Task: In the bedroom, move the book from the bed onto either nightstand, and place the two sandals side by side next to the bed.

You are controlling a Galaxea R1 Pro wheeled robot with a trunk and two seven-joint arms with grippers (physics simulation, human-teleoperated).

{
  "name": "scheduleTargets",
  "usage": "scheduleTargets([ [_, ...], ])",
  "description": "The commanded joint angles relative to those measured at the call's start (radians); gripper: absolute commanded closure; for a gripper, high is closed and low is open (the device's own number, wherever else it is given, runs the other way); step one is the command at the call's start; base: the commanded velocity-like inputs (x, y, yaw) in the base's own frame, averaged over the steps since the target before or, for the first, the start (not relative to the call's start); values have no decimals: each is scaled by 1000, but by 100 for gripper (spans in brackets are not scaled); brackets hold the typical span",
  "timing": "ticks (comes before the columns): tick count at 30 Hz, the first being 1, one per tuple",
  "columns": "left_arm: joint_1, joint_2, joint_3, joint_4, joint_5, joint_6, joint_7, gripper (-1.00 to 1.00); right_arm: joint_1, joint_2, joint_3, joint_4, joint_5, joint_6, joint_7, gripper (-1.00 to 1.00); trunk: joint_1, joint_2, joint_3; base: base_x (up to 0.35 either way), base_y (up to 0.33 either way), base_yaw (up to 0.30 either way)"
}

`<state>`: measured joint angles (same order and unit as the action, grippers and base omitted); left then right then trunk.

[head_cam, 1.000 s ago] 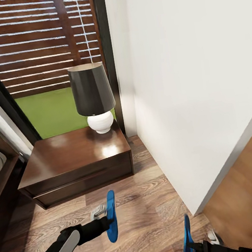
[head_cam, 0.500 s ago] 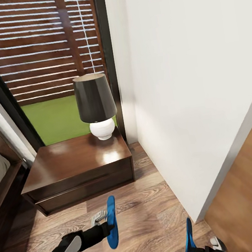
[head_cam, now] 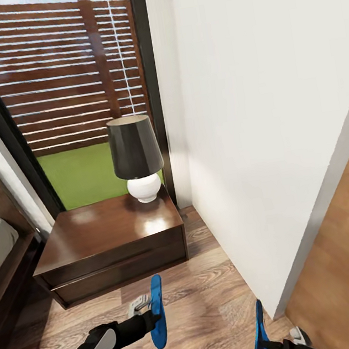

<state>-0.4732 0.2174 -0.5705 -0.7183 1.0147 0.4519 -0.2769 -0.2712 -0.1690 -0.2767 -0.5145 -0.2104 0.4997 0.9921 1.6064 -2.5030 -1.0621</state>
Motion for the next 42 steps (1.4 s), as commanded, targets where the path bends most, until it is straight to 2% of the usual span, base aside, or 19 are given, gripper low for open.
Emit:
scheduleTargets([
  [1, -1, 1, -3, 0, 2, 2, 0, 100, 0, -1, -1, 0, -2, 6, 15, 100, -1, 0, 3, 0, 0, 0],
  [7, -1, 0, -3, 0, 2, 2, 1, 100, 0, -3, -2, -3, -3, 7, 184, 100, -3, 1, 26, 0, 0, 0],
  [14, -1, 0, -3, 0, 2, 1, 1, 100, -1, 2, -5, -14, -3, 20, 211, 100, -6, 3, 53, 0, 0, 0],
  [15, -1, 0, -3, 0, 2, 1, 1, 100, -2, 5, -5, -17, -3, 21, 209, 100, -10, 10, 56, 0, 0, 0],
  [16, -1, -1, -3, 0, 2, 1, 1, 100, -12, 21, -5, -20, -3, 22, 184, 100, -14, 17, 60, 0, 0, 0],
  [18, -1, -7, -3, 0, 2, 1, 1, 100, -39, 61, -5, -22, -3, 22, 117, 100, -22, 31, 66, 0, 0, 0],
  [19, -1, -11, -3, 0, 2, 1, 1, 100, -55, 95, -4, -23, -3, 22, 54, 100, -26, 38, 69, 0, 0, 0],
  [21, -1, -14, -3, 0, 2, 1, 1, 100, -65, 121, -4, -23, -3, 22, -15, 100, -33, 52, 75, 0, 0, 0],
  [25, -1, -18, -4, 0, 2, 1, 1, 100, -72, 138, -3, -22, -3, 22, -68, 100, -49, 80, 88, 0, 0, 0],
  [31, -1, -21, -8, 17, 2, 2, 0, 100, -72, 143, -2, -21, -3, 13, -68, 100, -68, 115, 103, 0, 0, 0],
  [37, -1, -21, -51, 21, 2, 1, 1, 100, -72, 143, -2, -21, -3, 12, -69, 100, -91, 157, 122, 0, 0, 0],
  [42, -1, -21, -60, 22, 2, 1, 1, 100, -72, 143, -2, -21, -3, 12, -67, 100, -110, 192, 138, 0, 0, 0],
])
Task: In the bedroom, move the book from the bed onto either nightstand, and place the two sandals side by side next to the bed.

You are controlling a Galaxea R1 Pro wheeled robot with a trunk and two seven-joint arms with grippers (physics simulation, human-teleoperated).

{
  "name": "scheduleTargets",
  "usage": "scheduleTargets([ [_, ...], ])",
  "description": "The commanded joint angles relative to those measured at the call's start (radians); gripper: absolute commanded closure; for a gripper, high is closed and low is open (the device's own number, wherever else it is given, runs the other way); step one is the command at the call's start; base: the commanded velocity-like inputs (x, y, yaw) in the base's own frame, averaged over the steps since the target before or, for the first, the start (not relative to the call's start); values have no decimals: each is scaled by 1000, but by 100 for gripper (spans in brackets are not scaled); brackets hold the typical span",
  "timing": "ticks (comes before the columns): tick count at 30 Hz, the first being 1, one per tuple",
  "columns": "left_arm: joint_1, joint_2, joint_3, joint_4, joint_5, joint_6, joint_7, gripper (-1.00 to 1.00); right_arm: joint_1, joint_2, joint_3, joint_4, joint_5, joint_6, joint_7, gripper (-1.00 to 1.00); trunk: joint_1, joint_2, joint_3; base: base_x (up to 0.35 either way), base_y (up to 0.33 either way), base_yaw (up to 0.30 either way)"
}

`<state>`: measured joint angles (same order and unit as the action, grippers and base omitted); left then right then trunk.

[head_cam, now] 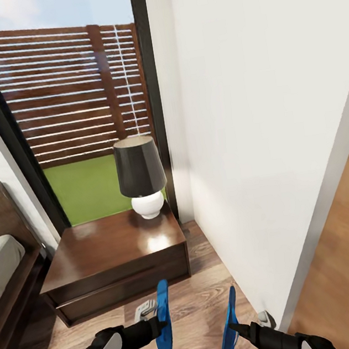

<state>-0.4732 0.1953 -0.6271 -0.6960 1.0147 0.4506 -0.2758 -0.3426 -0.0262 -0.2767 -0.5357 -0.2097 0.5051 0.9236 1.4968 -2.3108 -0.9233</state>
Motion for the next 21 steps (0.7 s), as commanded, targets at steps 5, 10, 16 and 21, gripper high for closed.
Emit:
scheduleTargets([
  [5, -1, 1, -5, 0, 2, 2, 0, 100, -1, 0, -2, 0, -4, 7, 4, 100, -12, 21, 9, 0, 0, 0],
  [10, -1, 1, -5, 0, 2, 2, 0, 100, -1, 0, -1, 0, -4, 9, 6, 100, -12, 21, 9, 0, 0, 0],
  [16, -1, 1, -6, 0, 2, 2, 0, 100, -1, 1, -1, 0, -4, 7, 4, 100, -12, 21, 9, 0, 0, 0],
  [21, -1, 1, -6, 0, 2, 1, 0, 100, -1, 7, -1, 1, -4, 5, -3, 100, -12, 21, 9, 0, 0, 0],
])
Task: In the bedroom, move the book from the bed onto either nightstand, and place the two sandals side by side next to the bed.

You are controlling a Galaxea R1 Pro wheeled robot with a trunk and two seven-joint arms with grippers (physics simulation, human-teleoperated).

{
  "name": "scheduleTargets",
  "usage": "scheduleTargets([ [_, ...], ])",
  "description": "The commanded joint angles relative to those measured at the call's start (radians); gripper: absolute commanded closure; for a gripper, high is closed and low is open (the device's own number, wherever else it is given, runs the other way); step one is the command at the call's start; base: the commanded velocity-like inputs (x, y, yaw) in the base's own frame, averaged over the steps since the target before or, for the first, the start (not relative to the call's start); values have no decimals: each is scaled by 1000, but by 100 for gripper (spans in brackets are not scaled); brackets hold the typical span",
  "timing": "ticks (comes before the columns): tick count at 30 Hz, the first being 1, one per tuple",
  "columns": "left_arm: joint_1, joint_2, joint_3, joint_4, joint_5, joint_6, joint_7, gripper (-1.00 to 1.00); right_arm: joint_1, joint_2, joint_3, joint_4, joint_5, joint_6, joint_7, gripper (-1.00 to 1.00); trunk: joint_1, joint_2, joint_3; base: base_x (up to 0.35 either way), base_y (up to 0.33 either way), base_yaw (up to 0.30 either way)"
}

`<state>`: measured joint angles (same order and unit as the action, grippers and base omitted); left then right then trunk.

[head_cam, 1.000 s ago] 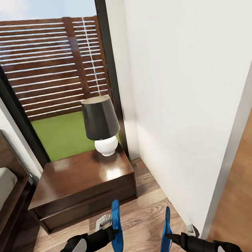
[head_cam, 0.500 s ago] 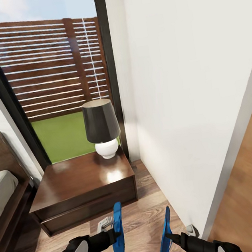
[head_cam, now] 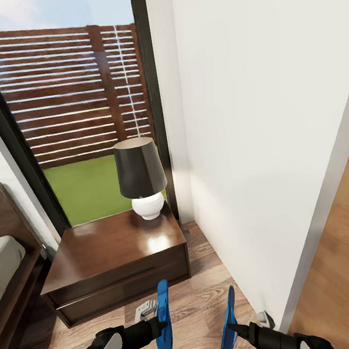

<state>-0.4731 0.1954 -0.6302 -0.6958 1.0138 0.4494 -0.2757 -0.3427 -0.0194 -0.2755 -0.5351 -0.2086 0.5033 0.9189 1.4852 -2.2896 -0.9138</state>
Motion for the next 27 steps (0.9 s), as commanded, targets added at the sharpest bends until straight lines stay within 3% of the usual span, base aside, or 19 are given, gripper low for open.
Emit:
scheduleTargets([
  [1, -1, 1, -3, -1, 3, 2, 0, 100, 0, 0, -2, 0, -5, 7, 2, 100, -4, 7, 2, 0, 0, 0],
  [10, -1, -6, -3, -1, 3, 3, 0, 100, -1, 3, -2, 0, -5, 7, 6, 100, -39, 70, 30, 0, 0, 0],
  [20, -1, -8, -3, -1, 4, 3, 0, 100, 0, 3, -2, 1, -5, 7, 5, 100, -39, 70, 30, 0, 0, 2],
  [27, -1, -7, -3, 2, 5, 2, 1, 100, -1, 3, -2, 1, -6, 7, 6, 100, -39, 70, 30, 0, 0, 198],
])
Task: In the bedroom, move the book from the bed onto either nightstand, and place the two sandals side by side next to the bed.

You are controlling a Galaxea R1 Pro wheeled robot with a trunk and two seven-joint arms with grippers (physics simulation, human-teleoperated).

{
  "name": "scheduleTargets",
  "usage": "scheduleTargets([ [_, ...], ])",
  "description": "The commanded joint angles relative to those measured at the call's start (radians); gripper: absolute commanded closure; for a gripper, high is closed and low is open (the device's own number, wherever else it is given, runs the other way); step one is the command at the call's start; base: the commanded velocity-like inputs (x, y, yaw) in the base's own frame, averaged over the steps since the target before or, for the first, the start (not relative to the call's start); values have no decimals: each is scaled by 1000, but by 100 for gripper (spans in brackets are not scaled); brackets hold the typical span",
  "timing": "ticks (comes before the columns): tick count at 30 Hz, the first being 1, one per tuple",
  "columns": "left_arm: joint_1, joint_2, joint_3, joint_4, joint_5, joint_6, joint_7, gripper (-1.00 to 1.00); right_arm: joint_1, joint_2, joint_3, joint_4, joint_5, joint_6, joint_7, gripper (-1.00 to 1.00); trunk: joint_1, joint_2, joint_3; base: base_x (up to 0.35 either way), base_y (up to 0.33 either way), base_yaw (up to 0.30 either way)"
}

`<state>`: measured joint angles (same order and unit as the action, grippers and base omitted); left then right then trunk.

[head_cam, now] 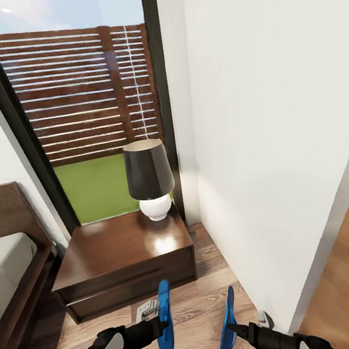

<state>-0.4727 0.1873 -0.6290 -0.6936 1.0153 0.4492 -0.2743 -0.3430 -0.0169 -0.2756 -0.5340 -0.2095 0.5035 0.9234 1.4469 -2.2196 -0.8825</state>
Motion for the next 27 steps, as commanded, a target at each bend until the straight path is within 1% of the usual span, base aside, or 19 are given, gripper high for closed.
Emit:
scheduleTargets([
  [1, -1, 1, -4, 0, 3, 2, 0, 100, 0, 0, -2, 0, -4, 7, 2, 100, 0, 0, -1, 0, 0, 280],
  [3, -1, 1, -3, 0, 3, 0, 0, 100, 0, 1, -2, 0, -4, 7, 2, 100, 0, 0, -1, 0, 0, 288],
  [5, -1, 1, -4, 0, 4, -17, 0, 100, 0, 5, -2, 0, -4, 7, 2, 100, 0, 0, -1, 0, -22, 293],
  [8, -1, 1, -4, 0, 5, -33, 0, 100, 0, 7, -2, 0, -5, 7, 3, 100, 0, 0, -1, 20, -145, 293],
  [11, -1, 1, -4, 3, 5, -37, 0, 100, 0, 8, -2, 0, -4, 7, 3, 100, 0, 0, -1, 29, -86, 293],
  [17, -1, -3, -5, 40, 2, -48, 0, 100, -1, 8, -2, 0, -4, 7, 3, 100, 0, 0, -1, 5, -14, 293],
  [27, -1, -6, -5, 46, 3, -56, 0, 100, 0, 8, -2, 1, -4, 7, 1, 100, 0, 0, -1, 0, -1, 293],
])
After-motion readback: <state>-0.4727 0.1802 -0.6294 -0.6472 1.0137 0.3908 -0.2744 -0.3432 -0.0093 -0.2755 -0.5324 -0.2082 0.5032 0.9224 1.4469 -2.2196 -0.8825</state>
